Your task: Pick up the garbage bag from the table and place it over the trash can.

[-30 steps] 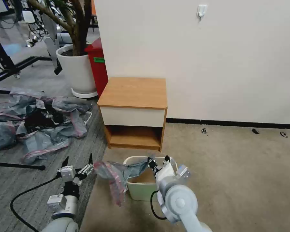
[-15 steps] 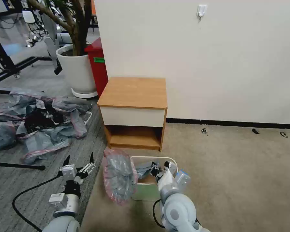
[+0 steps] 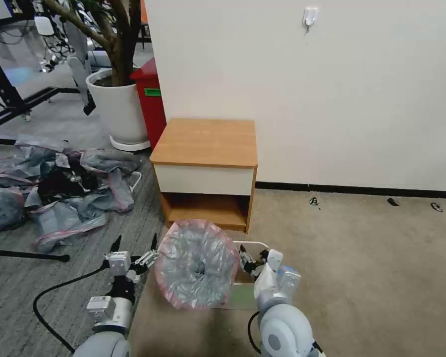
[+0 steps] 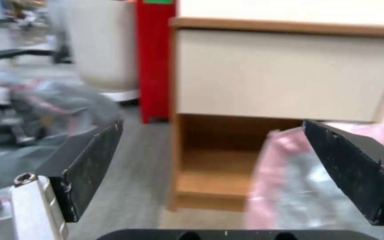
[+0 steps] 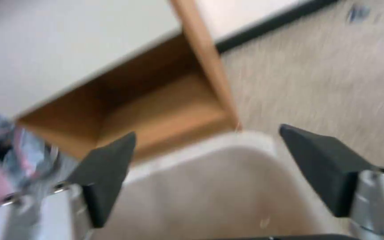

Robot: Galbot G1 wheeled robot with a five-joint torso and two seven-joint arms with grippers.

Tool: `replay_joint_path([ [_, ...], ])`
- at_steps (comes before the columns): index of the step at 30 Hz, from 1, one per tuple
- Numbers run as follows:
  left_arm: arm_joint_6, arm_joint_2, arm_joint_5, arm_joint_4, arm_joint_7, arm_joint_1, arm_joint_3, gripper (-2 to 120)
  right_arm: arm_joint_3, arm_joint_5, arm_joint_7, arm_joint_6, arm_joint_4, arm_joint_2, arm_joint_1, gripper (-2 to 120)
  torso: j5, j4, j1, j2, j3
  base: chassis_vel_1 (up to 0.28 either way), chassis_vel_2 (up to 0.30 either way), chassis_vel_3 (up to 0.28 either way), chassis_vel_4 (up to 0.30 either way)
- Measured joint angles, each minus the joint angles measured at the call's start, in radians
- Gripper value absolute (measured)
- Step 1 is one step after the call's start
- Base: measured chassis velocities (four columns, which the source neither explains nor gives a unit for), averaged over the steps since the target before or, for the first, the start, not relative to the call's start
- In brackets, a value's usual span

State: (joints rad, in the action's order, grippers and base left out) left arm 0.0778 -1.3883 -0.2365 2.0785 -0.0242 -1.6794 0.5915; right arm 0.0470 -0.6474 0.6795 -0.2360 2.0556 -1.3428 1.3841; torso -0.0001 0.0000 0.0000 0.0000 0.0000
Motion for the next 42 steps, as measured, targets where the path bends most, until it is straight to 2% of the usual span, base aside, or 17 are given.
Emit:
replay_joint_path([
  [1, 0.000, 0.000, 0.000, 0.000, 0.000, 0.000, 0.000, 100, 0.000, 0.000, 0.000, 0.000, 0.000, 0.000, 0.000, 87, 0.0000, 0.0000, 0.000, 0.000, 0.000, 0.000, 0.000, 0.000, 0.000],
  [4, -0.044, 0.058, -0.136, 0.065, -0.100, -0.024, 0.001, 100, 0.042, 0.012, -0.003, 0.006, 0.049, 0.016, 0.000, 99, 0.0000, -0.0001, 0.000, 0.000, 0.000, 0.000, 0.000, 0.000, 0.000],
  [5, -0.044, 0.058, -0.136, 0.065, -0.100, -0.024, 0.001, 100, 0.042, 0.012, -0.003, 0.006, 0.049, 0.016, 0.000, 99, 0.0000, -0.0001, 0.000, 0.000, 0.000, 0.000, 0.000, 0.000, 0.000],
  [8, -0.161, 0.105, -0.269, 0.108, -0.252, -0.053, 0.034, 100, 0.077, 0.011, -0.005, 0.016, 0.086, 0.027, 0.005, 100, 0.0002, 0.0000, 0.000, 0.000, 0.000, 0.000, 0.000, 0.000, 0.000],
  [9, -0.161, 0.105, -0.269, 0.108, -0.252, -0.053, 0.034, 100, 0.077, 0.011, -0.005, 0.016, 0.086, 0.027, 0.005, 100, 0.0002, 0.0000, 0.000, 0.000, 0.000, 0.000, 0.000, 0.000, 0.000],
  [10, -0.208, 0.124, -0.284, 0.103, -0.309, -0.059, 0.048, 100, 0.090, 0.010, -0.006, 0.019, 0.096, 0.029, 0.007, 100, 0.0002, 0.0000, 0.000, 0.000, 0.000, 0.000, 0.000, 0.000, 0.000],
  [11, -0.232, 0.134, -0.280, 0.089, -0.332, -0.060, 0.053, 100, 0.100, 0.008, -0.006, 0.021, 0.102, 0.031, 0.009, 100, 0.0002, 0.0000, 0.000, 0.000, 0.000, 0.000, 0.000, 0.000, 0.000],
  [12, -0.232, 0.134, -0.280, 0.089, -0.332, -0.060, 0.053, 100, 0.100, 0.008, -0.006, 0.021, 0.102, 0.031, 0.009, 100, 0.0002, 0.0000, 0.000, 0.000, 0.000, 0.000, 0.000, 0.000, 0.000],
  [14, -0.307, 0.147, -0.261, 0.062, -0.343, -0.052, 0.055, 100, 0.112, 0.005, -0.007, 0.025, 0.107, 0.032, 0.012, 100, 0.0000, 0.0001, 0.000, 0.000, 0.000, 0.000, 0.000, 0.000, 0.000],
  [17, -0.361, 0.152, -0.257, 0.046, -0.325, -0.039, 0.042, 100, 0.118, 0.004, -0.008, 0.028, 0.108, 0.033, 0.016, 100, 0.0000, 0.0000, 0.000, 0.000, 0.000, 0.000, 0.000, 0.000, 0.000],
  [20, -0.428, 0.152, -0.260, 0.037, -0.258, -0.012, 0.008, 100, 0.122, 0.002, -0.009, 0.034, 0.106, 0.033, 0.020, 100, 0.0000, 0.0000, 0.000, 0.000, 0.000, 0.000, 0.000, 0.000, 0.000],
  [21, -0.428, 0.152, -0.260, 0.037, -0.258, -0.012, 0.008, 100, 0.122, 0.002, -0.009, 0.034, 0.106, 0.033, 0.020, 100, 0.0000, 0.0000, 0.000, 0.000, 0.000, 0.000, 0.000, 0.000, 0.000],
  [24, -0.474, 0.152, -0.271, 0.034, -0.185, 0.015, -0.023, 100, 0.128, 0.002, -0.009, 0.041, 0.097, 0.032, 0.024, 100, 0.0001, 0.0000, 0.000, 0.000, 0.000, 0.000, 0.000, 0.000, 0.000],
  [28, -0.506, 0.155, -0.283, 0.030, -0.150, 0.037, -0.052, 100, 0.135, 0.002, -0.009, 0.046, 0.089, 0.031, 0.027, 100, 0.0001, 0.0000, 0.000, 0.000, 0.000, 0.000, 0.000, 0.000, 0.000],
  [36, -0.546, 0.170, -0.311, 0.025, -0.129, 0.062, -0.077, 100, 0.148, 0.000, -0.009, 0.055, 0.083, 0.032, 0.029, 100, 0.0002, 0.0000, 0.000, 0.000, 0.000, 0.000, 0.000, 0.000, 0.000],
  [41, -0.578, 0.178, -0.342, 0.018, -0.036, 0.092, -0.105, 100, 0.152, 0.000, -0.009, 0.060, 0.077, 0.032, 0.031, 99, 0.0001, 0.0000, 0.000, 0.000, 0.000, 0.000, 0.000, 0.000, 0.000],
  [42, -0.597, 0.180, -0.361, 0.018, 0.001, 0.103, -0.114, 100, 0.152, 0.000, -0.009, 0.060, 0.075, 0.032, 0.031, 99, 0.0001, 0.0000, 0.000, 0.000, 0.000, 0.000, 0.000, 0.000, 0.000],
])
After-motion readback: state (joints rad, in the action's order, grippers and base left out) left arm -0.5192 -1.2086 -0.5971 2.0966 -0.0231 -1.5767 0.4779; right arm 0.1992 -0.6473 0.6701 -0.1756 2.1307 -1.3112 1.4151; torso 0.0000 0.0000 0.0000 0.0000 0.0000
